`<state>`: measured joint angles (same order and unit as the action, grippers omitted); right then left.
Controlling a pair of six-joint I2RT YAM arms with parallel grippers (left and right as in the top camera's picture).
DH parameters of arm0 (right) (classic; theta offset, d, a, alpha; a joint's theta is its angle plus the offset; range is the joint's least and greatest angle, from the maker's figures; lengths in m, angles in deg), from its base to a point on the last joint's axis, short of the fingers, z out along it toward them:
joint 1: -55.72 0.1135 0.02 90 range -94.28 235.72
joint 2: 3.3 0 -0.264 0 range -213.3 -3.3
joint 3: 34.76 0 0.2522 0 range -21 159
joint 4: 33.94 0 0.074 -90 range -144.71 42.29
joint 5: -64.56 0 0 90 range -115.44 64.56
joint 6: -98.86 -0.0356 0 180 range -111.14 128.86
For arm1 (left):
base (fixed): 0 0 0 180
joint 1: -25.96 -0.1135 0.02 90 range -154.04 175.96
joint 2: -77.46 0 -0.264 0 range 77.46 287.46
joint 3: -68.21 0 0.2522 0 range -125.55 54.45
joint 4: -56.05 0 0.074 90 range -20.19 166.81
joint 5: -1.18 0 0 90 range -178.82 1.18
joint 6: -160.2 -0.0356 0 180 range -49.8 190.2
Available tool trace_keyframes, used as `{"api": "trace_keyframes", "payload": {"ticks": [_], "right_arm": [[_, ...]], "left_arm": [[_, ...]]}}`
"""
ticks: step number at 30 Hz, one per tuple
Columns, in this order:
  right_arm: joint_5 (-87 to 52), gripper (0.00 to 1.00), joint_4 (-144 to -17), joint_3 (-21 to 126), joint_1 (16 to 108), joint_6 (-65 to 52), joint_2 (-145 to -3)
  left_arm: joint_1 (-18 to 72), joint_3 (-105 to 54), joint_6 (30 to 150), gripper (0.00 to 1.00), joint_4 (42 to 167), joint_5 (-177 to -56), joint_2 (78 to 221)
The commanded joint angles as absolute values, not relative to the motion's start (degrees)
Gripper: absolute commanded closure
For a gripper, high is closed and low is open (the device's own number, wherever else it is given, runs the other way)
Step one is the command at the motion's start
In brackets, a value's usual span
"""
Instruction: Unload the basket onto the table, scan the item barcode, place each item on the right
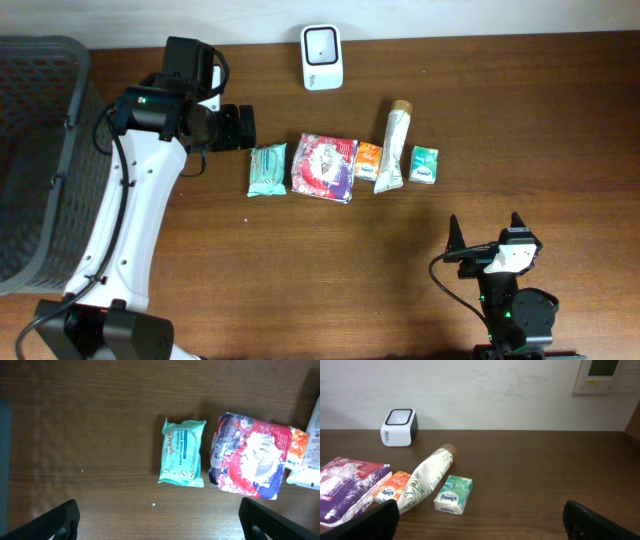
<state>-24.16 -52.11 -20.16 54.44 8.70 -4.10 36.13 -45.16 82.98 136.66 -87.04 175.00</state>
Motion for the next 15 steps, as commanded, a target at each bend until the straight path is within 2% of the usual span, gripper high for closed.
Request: {"api": "trace_keyframes", "payload": {"ticks": [1,15], "right_arm": [[-24.86,0.01,-52.15,-20.68,54.90,8.61,-3.73],[-24.86,0.01,-52.15,-20.68,54.90,8.61,-3.73]], "left_arm": [[36.29,-45.88,81.86,0.01,136.92,-83.74,175.28],[36.31,-45.88,81.89,0.01,136.97,-83.19,175.28]]}}
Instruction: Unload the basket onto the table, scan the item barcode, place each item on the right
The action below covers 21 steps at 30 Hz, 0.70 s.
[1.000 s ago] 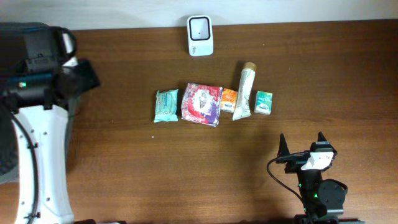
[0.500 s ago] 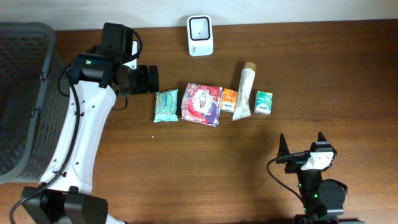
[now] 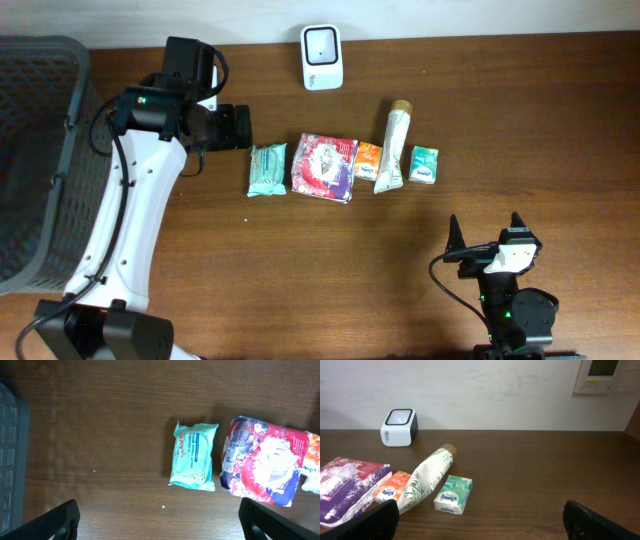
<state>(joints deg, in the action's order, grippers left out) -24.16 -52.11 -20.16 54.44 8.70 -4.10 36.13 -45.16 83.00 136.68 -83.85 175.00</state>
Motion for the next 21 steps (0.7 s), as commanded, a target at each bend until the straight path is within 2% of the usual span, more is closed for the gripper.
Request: {"api": "trace_keyframes", "payload": {"ticks": [1,6,7,8,10,11,13,14,16,18,20,21], "right_arm": [[-24.84,0.02,-52.15,-20.68,54.90,8.61,-3.73],[-21.19,0.01,-51.30,-20.68,54.93,8.19,-3.73],[-5.63,0.01,-50.30,-20.68,54.93,2.69,-3.73],[0.56,0.01,-48.81,-20.68,54.90,2.14,-3.73],[8.10,0.01,-40.70,-20.68,54.97,1.83,-3.73],[8.65,0.01,-35.35,-20.68,54.97,-1.14,-3.73],[8.10,0.01,-16.02,-20.05,54.95,-4.33,-3.73],[5.37,0.01,-14.28,-17.86,54.95,-4.33,-3.73],[2.13,0.01,-16.24,-10.91,54.95,-2.38,-5.87],[2.16,0.01,-24.33,-0.97,54.95,3.54,-13.21],[2.40,0.02,-40.63,11.93,54.95,9.99,-24.97],[2.37,0.01,-53.12,21.85,54.95,13.42,-34.59]], "left_arm": [[36.31,-45.88,81.89,0.01,136.94,-83.19,175.28],[36.31,-45.88,81.89,0.01,136.94,-83.19,175.28],[36.31,-45.88,81.89,0.01,136.94,-83.19,175.28],[36.31,-45.88,81.89,0.01,136.97,-83.19,175.28],[36.31,-45.88,81.89,0.01,136.94,-83.19,175.28],[36.31,-45.88,81.89,0.01,136.94,-83.19,175.28],[36.31,-45.88,81.89,0.01,136.94,-83.19,175.28],[36.31,-45.88,81.89,0.01,136.94,-83.19,175.28],[36.31,-45.88,81.86,0.01,136.94,-83.19,175.28],[36.31,-45.88,81.86,0.01,136.97,-83.19,175.28],[36.31,-45.88,81.89,0.01,136.94,-83.19,175.28],[36.31,-45.88,81.89,0.01,136.94,-83.19,175.28]]}}
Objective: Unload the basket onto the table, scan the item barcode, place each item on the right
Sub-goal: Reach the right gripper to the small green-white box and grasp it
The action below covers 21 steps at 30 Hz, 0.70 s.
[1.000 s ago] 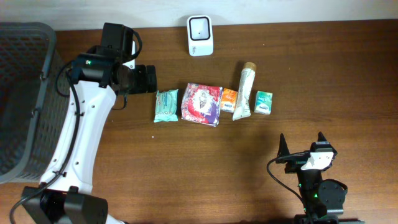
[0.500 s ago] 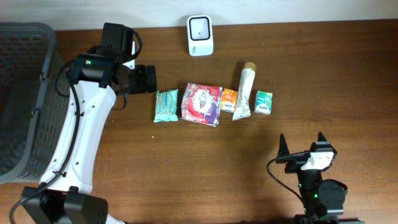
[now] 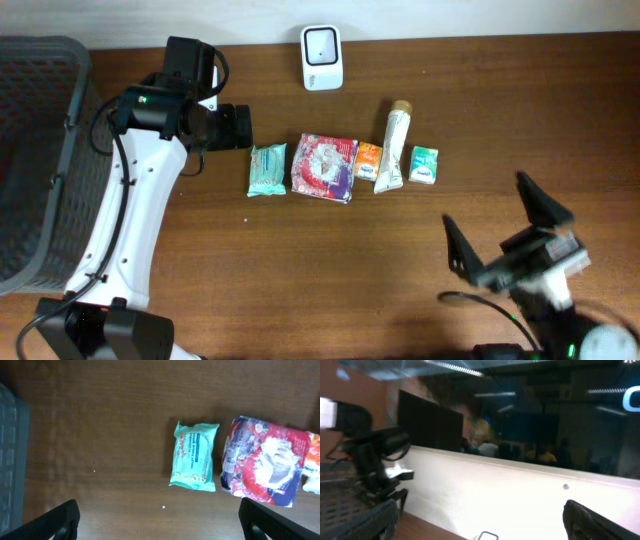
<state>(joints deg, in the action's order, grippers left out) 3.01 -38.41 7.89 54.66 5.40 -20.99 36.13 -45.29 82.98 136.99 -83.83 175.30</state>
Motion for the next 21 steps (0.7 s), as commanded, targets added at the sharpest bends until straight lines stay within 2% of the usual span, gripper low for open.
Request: {"api": "trace_keyframes", "payload": {"ticks": [1,5,7,9,11,14,16,17,18,20,21], "right_arm": [[2.37,0.01,-62.29,29.52,54.95,15.36,-42.04],[2.64,0.01,-100.30,64.71,54.97,20.43,-77.38],[8.73,0.01,-109.20,70.79,54.97,20.41,-87.48],[6.61,0.01,-109.09,70.79,54.84,20.11,-93.23],[-3.64,0.02,-106.03,70.79,51.82,4.70,-99.79],[-3.22,0.02,-105.53,70.77,49.24,4.72,-109.27],[-0.86,0.20,-106.90,70.77,49.37,4.74,-115.94],[0.93,0.20,-107.12,70.77,49.37,4.76,-117.38],[1.22,0.29,-107.30,70.75,49.61,4.79,-118.26],[0.89,0.32,-107.23,70.77,50.75,4.76,-117.89],[0.47,0.37,-107.28,70.72,51.65,4.76,-117.91]], "left_arm": [[36.31,-45.88,81.89,0.01,136.94,-83.19,175.28],[36.31,-45.88,81.89,0.01,136.94,-83.19,175.28],[36.31,-45.88,81.86,0.01,136.97,-83.22,175.28],[36.31,-45.88,81.89,0.01,136.94,-83.19,175.28],[36.31,-45.88,81.89,0.01,136.94,-83.19,175.28],[36.31,-45.88,81.89,0.01,136.94,-83.22,175.28],[36.31,-45.88,81.89,0.01,136.94,-83.19,175.28],[36.31,-45.88,81.89,0.01,136.94,-83.19,175.28],[36.31,-45.88,81.89,0.01,136.94,-83.19,175.28],[36.31,-45.88,81.89,0.01,136.94,-83.19,175.28],[36.31,-45.88,81.89,0.01,136.97,-83.19,175.28]]}}
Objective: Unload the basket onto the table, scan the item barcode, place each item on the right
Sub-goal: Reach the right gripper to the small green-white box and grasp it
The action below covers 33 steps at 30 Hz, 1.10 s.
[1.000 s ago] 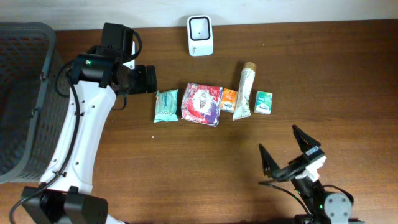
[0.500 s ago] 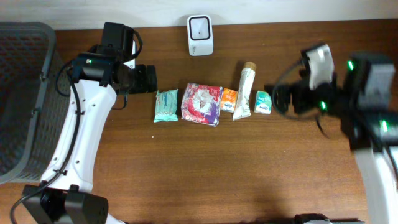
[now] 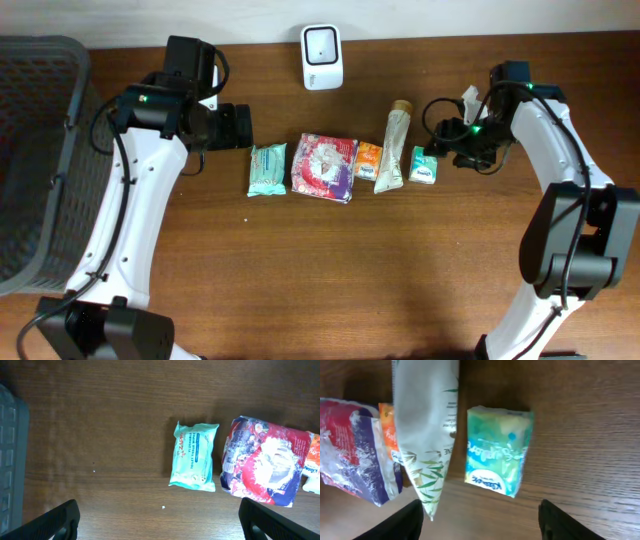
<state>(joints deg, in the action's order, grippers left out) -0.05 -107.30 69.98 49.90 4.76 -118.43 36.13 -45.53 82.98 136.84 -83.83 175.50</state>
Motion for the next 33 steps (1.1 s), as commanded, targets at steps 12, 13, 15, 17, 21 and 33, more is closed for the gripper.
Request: {"api": "trace_keyframes", "payload": {"ticks": [12,13,15,17,21,33], "right_arm": [[-36.66,0.47,-94.97,62.48,67.86,-11.61,-118.21],[-36.66,0.47,-93.66,61.33,67.89,-11.61,-118.21],[-36.66,0.52,-91.54,59.14,67.89,-11.61,-118.21],[-36.66,0.54,-91.34,58.70,67.89,-11.59,-118.21],[-38.39,0.55,-91.15,58.42,67.89,-11.59,-118.24],[-1.78,0.96,-96.74,65.39,59.34,-3.52,-117.99]], "left_arm": [[36.31,-45.88,81.89,0.01,136.97,-83.19,175.28],[36.31,-45.88,81.86,0.01,136.94,-83.19,175.28],[36.31,-45.88,81.86,0.01,136.94,-83.19,175.28],[36.31,-45.88,81.89,0.01,136.97,-83.19,175.28],[36.31,-45.88,81.86,0.01,136.94,-83.19,175.28],[36.31,-45.88,81.89,0.01,136.94,-83.19,175.28]]}}
